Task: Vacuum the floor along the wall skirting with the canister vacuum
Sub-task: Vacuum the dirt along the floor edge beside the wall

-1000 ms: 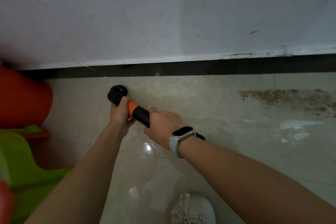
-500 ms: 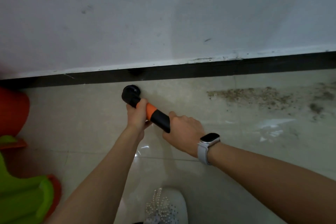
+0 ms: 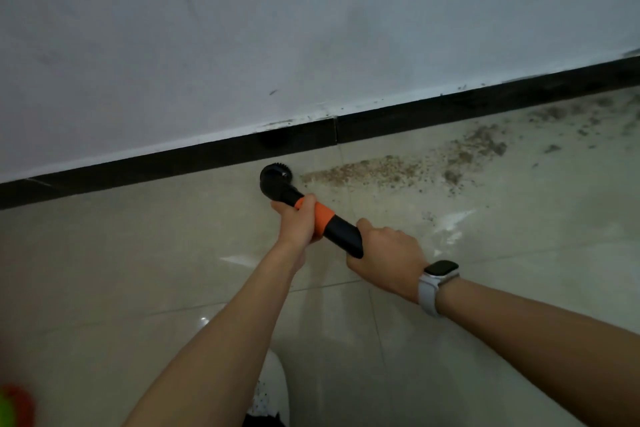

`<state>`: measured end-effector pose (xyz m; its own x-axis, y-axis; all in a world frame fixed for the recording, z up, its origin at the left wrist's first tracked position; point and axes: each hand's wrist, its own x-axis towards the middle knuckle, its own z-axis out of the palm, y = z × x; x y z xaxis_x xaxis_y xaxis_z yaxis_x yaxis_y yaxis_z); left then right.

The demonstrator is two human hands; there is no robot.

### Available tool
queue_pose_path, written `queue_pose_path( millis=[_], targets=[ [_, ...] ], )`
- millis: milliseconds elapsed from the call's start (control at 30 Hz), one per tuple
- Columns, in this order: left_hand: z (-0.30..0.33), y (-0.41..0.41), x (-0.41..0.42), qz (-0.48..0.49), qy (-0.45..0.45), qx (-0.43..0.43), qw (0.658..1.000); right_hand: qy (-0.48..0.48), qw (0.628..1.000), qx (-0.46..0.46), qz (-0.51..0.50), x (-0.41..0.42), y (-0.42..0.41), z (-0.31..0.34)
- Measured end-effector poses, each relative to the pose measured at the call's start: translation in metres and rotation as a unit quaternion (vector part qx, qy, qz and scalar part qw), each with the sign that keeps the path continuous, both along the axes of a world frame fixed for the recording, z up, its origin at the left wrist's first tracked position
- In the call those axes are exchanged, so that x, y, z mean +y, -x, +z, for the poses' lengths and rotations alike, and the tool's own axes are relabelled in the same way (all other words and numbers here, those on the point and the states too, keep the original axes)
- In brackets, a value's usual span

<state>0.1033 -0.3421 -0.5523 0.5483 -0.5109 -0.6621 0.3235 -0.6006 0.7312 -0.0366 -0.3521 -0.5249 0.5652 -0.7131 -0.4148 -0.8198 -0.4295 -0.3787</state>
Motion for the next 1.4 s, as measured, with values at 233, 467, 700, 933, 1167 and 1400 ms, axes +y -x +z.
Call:
queue_pose_path(
  millis=[233, 467, 700, 933, 1167, 1400],
  targets=[
    [-0.001, -0.042, -0.014, 0.073, 0.004, -0.008, 0.997, 0.017, 0.999, -0.031, 0.037, -0.025, -0.043, 0.004],
    [-0.001, -0.058, -0.017, 0.043, 0.005, 0.007, 0.999, -0.009, 0.999, -0.053, 0.000, -0.016, -0.056, 0.001],
    [0.002, -0.002, 0.009, 0.010, -0.005, 0.006, 1.000, -0.039, 0.999, -0.015, -0.018, 0.011, -0.005, -0.001],
    [0.002, 0.021, 0.079, 0.107, -0.023, -0.015, 0.994, -0.093, 0.993, -0.016, 0.078, 0.050, 0.014, 0.000],
    [0.006, 0.031, 0.033, 0.036, -0.031, 0.001, 0.999, -0.086, 0.996, -0.003, -0.016, 0.029, 0.027, 0.009],
    [0.017, 0.021, 0.001, -0.032, -0.046, 0.013, 0.998, -0.112, 0.990, -0.027, -0.079, 0.013, 0.016, 0.017]
  ],
)
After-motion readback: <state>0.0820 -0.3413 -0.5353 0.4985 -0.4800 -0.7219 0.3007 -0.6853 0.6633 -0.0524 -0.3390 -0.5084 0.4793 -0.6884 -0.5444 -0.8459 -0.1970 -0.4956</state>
